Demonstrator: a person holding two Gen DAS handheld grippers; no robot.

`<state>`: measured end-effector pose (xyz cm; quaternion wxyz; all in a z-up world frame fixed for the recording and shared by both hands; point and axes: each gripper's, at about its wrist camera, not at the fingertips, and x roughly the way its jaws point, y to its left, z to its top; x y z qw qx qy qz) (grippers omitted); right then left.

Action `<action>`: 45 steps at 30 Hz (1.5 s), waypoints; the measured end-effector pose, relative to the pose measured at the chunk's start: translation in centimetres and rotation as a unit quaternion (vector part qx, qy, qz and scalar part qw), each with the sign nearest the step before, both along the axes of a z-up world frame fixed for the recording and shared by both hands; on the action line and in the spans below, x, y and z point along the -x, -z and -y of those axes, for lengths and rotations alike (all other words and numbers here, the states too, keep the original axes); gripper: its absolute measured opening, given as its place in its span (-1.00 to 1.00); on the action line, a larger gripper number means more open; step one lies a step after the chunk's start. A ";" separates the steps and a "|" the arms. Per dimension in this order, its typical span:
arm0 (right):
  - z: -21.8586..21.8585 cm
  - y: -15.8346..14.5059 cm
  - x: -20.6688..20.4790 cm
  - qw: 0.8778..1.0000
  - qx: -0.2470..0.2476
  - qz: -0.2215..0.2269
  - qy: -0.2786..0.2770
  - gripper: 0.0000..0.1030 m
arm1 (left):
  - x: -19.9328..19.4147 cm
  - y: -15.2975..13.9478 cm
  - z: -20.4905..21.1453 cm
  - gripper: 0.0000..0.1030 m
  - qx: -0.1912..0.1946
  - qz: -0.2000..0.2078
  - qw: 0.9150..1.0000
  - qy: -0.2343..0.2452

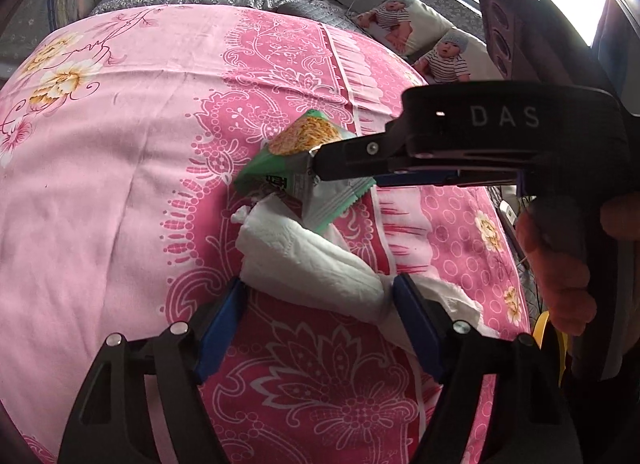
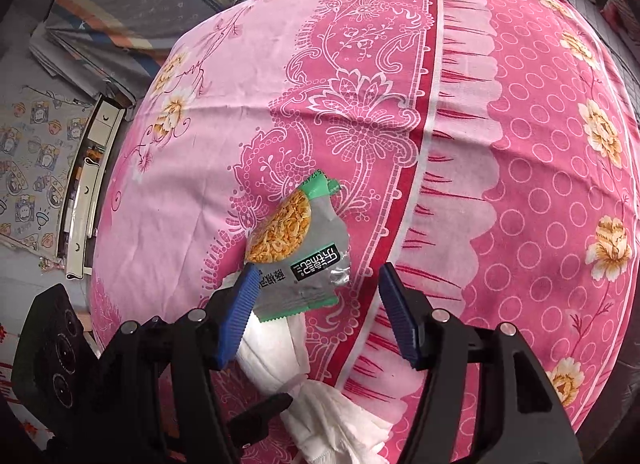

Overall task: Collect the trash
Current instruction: 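Grasp the green snack packet with the right tool while the left tool grasps the white tissue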

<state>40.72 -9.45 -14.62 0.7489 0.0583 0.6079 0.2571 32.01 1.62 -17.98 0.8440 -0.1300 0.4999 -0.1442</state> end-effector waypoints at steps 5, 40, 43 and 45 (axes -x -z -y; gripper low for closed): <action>-1.5 -0.1 -0.5 1.000 -0.002 0.001 -0.014 0.10 | 0.2 0.1 -0.2 0.16 0.008 0.004 1.000 0.003; -3.1 -2.0 -2.3 0.999 -0.053 0.011 -0.009 -0.78 | 2.6 -0.6 0.1 -0.57 0.031 0.037 0.999 0.006; -2.1 -2.8 -2.2 0.998 -0.060 0.019 0.002 -0.79 | 3.1 -1.5 0.3 -0.61 0.023 0.051 0.998 0.012; -1.3 -3.4 -2.0 0.998 -0.065 0.024 0.009 -0.81 | 3.2 -1.7 0.6 -0.66 0.018 0.054 0.998 0.013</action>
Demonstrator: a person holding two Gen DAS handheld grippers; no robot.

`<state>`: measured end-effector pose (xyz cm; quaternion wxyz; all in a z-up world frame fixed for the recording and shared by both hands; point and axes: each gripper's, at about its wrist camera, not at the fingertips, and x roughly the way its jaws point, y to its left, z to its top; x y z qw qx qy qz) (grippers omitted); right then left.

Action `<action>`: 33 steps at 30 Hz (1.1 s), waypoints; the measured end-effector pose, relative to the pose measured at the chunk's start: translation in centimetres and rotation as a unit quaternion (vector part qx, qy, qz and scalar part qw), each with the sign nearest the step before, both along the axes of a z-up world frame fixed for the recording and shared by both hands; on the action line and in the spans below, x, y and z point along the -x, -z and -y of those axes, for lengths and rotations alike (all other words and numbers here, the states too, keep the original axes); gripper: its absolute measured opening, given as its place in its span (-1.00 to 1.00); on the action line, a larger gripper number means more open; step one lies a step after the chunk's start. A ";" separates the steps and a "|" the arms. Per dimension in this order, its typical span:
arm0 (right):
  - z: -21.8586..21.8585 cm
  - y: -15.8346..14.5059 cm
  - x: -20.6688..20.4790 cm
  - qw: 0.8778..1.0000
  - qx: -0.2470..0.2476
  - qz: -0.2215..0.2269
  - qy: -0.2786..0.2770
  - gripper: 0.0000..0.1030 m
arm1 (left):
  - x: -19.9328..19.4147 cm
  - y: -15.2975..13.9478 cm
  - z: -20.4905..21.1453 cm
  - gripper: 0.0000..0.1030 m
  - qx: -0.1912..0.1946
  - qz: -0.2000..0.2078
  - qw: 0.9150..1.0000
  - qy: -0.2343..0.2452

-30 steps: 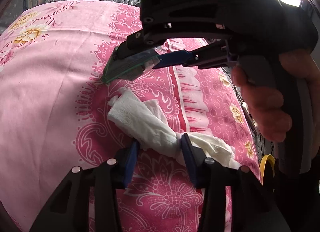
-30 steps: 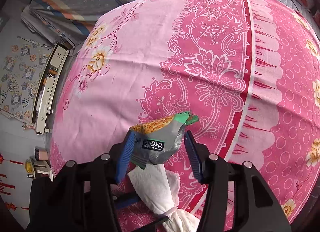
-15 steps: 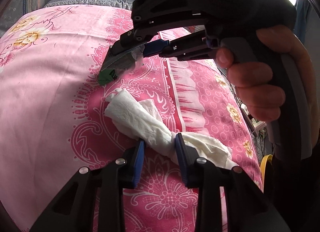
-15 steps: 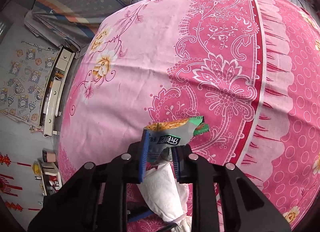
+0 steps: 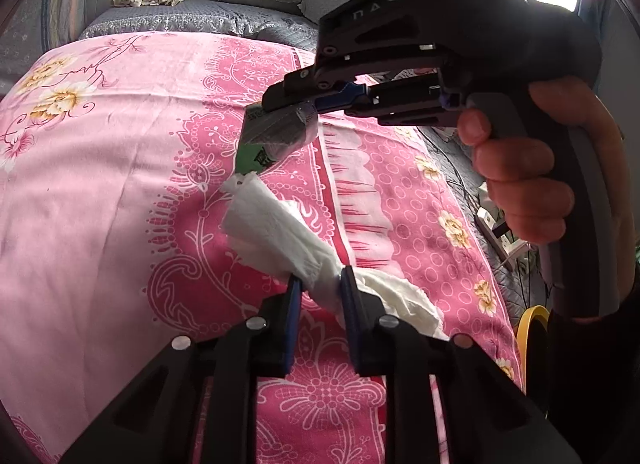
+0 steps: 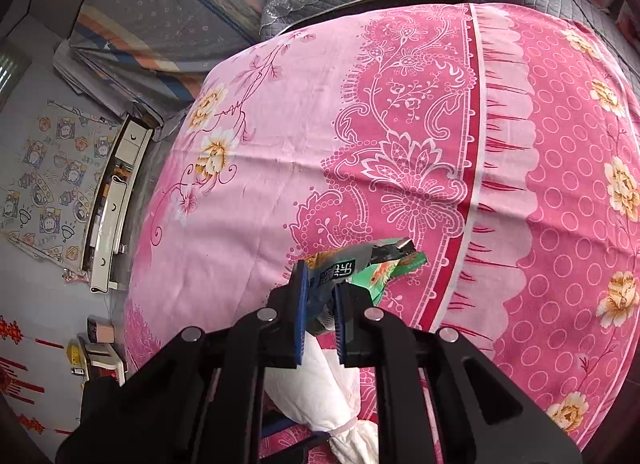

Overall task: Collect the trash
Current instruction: 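Grasp the green snack packet with the right tool while the left tool grasps the white tissue, then carry the snack packet and tissue with both tools over the bin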

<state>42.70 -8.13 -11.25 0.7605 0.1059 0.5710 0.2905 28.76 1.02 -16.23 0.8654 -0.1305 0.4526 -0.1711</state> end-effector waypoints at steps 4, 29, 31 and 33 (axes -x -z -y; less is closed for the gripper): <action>1.4 -1.4 0.8 1.000 -0.007 0.015 0.009 -0.81 | 0.3 -0.5 0.3 -0.74 -0.002 0.005 1.000 0.003; 19.6 -6.6 11.7 0.987 0.022 0.082 0.134 -0.82 | 7.1 -5.6 11.1 -0.75 -0.003 0.058 0.990 0.128; 22.3 -6.7 13.3 0.984 0.029 0.086 0.154 -0.82 | 7.8 -6.0 12.8 -0.75 -0.001 0.062 0.987 0.149; 25.1 -6.9 15.0 0.979 0.039 0.089 0.179 -0.82 | 8.5 -6.3 14.6 -0.75 0.002 0.065 0.983 0.172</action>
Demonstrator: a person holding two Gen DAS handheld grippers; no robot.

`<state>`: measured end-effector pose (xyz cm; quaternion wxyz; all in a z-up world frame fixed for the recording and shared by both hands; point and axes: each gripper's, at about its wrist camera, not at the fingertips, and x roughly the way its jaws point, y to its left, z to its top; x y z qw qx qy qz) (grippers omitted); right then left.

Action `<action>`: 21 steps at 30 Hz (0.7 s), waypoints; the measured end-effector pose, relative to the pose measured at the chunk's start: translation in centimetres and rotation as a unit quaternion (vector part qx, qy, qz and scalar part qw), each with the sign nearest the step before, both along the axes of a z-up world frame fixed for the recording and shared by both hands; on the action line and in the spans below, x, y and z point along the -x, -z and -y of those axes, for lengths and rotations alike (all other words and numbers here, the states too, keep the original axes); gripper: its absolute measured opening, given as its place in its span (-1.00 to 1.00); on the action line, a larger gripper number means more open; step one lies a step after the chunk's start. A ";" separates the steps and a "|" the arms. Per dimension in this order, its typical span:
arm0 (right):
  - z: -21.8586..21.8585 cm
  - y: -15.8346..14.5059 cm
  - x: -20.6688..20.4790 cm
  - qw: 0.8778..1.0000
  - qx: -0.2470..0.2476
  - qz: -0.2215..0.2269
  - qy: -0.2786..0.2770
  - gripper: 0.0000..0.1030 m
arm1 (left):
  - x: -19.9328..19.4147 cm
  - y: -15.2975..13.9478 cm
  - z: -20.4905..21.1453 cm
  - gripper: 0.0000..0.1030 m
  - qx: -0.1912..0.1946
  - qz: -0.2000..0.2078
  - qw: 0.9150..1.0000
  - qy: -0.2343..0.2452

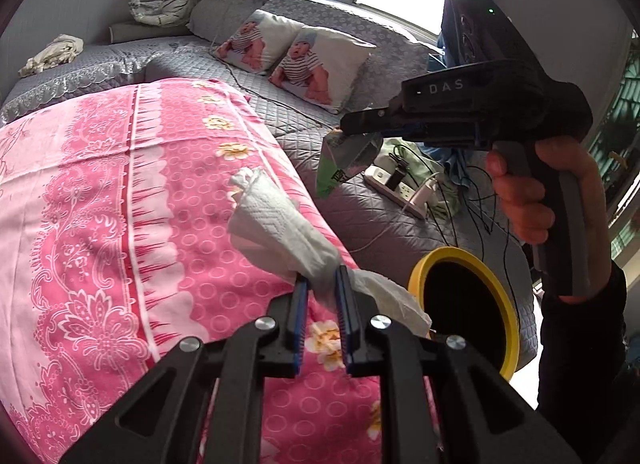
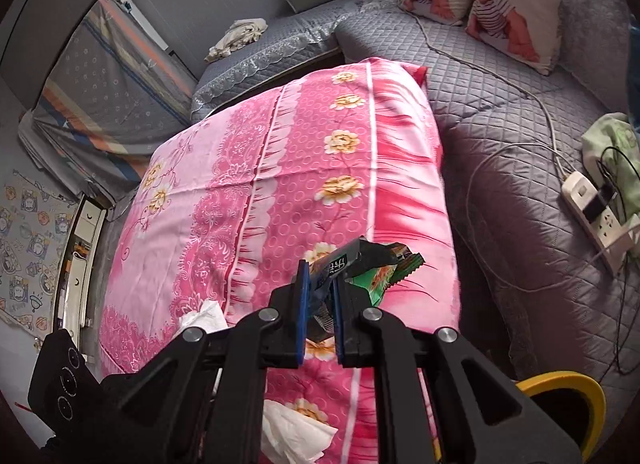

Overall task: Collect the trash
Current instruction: 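Carry the snack packet and tissue with both tools over the bin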

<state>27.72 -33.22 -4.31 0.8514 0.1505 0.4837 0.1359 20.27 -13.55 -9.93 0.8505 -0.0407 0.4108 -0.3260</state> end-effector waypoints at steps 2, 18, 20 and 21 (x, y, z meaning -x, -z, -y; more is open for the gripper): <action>2.7 -0.2 1.7 1.000 0.009 0.000 0.024 -0.82 | 0.7 -0.2 1.8 -0.75 -0.001 0.003 1.000 0.023; 17.8 6.1 13.2 0.976 0.059 -0.094 0.185 -0.82 | 5.3 1.2 15.0 -0.75 -0.008 -0.024 0.984 0.174; 18.5 7.2 14.0 0.974 0.062 -0.109 0.190 -0.82 | 5.8 1.8 15.9 -0.75 -0.013 -0.032 0.982 0.185; 18.7 7.7 14.4 0.972 0.064 -0.115 0.193 -0.82 | 6.1 2.1 16.4 -0.75 -0.017 -0.036 0.981 0.188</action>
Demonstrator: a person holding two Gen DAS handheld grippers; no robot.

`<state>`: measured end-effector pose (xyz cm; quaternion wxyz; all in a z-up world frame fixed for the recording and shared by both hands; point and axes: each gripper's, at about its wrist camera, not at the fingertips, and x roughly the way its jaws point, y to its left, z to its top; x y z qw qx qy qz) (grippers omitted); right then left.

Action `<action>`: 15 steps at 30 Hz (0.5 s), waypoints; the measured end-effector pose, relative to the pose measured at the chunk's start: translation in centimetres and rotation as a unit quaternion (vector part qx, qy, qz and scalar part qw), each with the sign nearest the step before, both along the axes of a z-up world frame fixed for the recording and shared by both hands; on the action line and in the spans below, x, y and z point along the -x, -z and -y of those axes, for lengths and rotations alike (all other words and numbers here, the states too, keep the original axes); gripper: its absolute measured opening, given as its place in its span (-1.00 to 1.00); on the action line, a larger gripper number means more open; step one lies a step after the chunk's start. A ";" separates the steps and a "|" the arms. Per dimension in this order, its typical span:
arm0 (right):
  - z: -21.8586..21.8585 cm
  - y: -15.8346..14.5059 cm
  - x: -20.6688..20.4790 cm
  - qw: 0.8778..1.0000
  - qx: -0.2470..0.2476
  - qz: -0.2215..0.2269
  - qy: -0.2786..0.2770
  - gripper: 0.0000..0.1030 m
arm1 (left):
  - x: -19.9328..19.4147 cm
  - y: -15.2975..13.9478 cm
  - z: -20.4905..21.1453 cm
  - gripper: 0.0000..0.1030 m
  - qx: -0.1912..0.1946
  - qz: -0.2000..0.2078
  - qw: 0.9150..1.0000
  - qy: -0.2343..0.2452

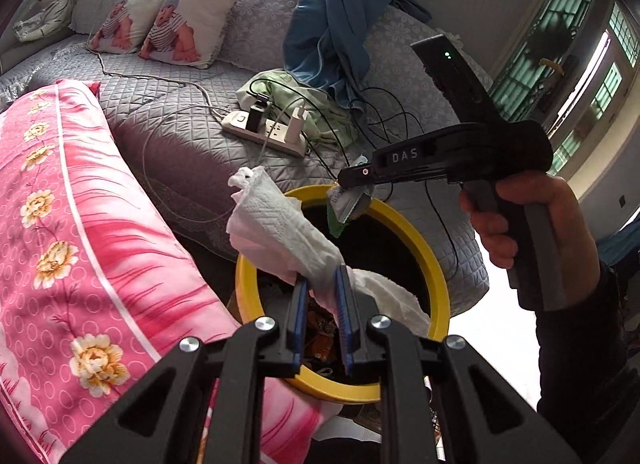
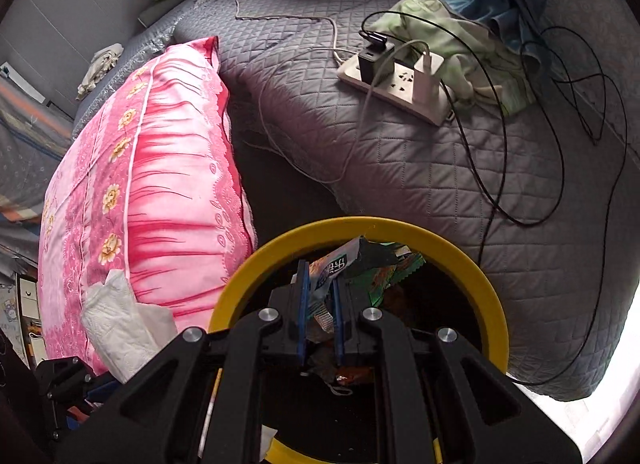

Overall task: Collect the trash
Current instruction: 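Carry the snack packet and tissue with both tools over the bin, then open the left tool to drop the tissue while the right tool drops the packet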

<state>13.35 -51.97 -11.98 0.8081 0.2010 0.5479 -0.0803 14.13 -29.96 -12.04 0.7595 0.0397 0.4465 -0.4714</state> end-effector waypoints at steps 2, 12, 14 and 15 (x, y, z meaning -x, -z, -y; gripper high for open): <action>0.4 1.0 0.5 1.000 0.000 -0.014 0.001 -0.82 | 0.3 0.7 0.7 -0.75 -0.007 -0.007 1.000 0.008; 0.8 2.9 0.5 0.999 -0.002 -0.039 -0.001 -0.81 | 0.2 3.0 2.4 -0.75 -0.027 -0.032 0.999 0.014; 0.7 3.0 0.4 0.999 0.003 -0.042 -0.002 -0.80 | 0.1 3.2 2.4 -0.74 -0.029 -0.036 0.999 0.014; 0.7 3.0 0.4 0.999 0.003 -0.043 -0.001 -0.79 | 0.0 3.2 2.5 -0.74 -0.030 -0.038 0.999 0.012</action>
